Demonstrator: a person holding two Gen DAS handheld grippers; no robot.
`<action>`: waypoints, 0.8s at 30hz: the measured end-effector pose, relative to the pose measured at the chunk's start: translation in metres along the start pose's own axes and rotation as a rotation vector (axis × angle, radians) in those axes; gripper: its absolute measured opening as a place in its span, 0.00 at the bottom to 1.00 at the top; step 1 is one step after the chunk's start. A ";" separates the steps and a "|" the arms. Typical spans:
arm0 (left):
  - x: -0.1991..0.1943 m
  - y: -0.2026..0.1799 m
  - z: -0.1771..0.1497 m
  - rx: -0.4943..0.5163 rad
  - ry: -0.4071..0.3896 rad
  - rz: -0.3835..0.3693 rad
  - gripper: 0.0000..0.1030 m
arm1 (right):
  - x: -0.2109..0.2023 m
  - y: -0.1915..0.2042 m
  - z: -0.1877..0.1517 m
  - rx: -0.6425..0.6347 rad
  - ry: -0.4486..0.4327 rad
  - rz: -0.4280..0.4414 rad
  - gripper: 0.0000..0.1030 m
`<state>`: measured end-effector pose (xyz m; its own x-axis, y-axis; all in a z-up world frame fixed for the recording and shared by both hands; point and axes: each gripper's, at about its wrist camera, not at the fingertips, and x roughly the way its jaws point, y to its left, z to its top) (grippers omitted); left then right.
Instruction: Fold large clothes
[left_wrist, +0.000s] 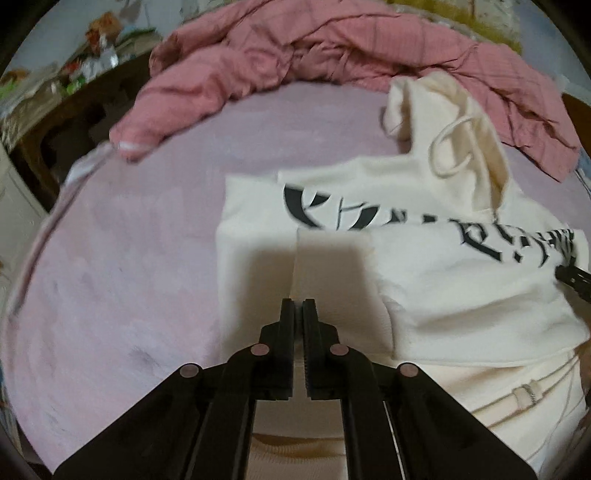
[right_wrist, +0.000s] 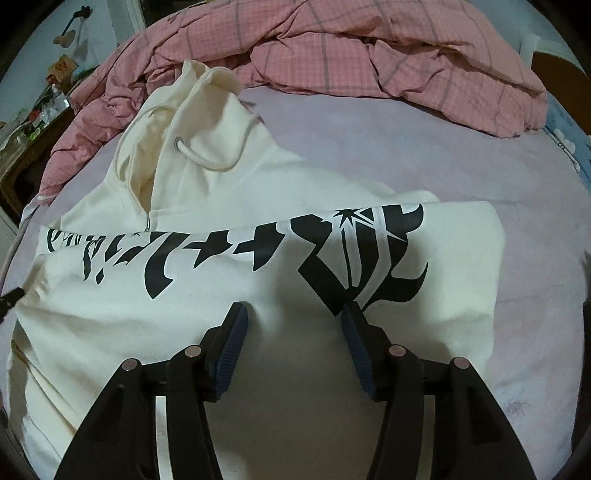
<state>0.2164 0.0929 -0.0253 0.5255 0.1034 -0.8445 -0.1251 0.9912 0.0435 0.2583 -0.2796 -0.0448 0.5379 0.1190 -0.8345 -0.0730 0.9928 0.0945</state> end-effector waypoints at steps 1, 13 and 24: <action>0.006 0.001 -0.001 -0.008 0.011 -0.005 0.04 | 0.000 0.001 -0.001 -0.006 -0.001 -0.005 0.54; -0.039 -0.043 0.037 0.069 -0.133 -0.138 0.20 | -0.016 -0.004 0.000 0.029 -0.038 0.136 0.54; 0.024 -0.099 0.005 0.160 0.028 -0.109 0.20 | -0.010 0.034 -0.018 -0.227 0.036 -0.061 0.54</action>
<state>0.2459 -0.0022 -0.0470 0.5050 -0.0058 -0.8631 0.0683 0.9971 0.0333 0.2358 -0.2474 -0.0428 0.5168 0.0542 -0.8544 -0.2308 0.9698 -0.0782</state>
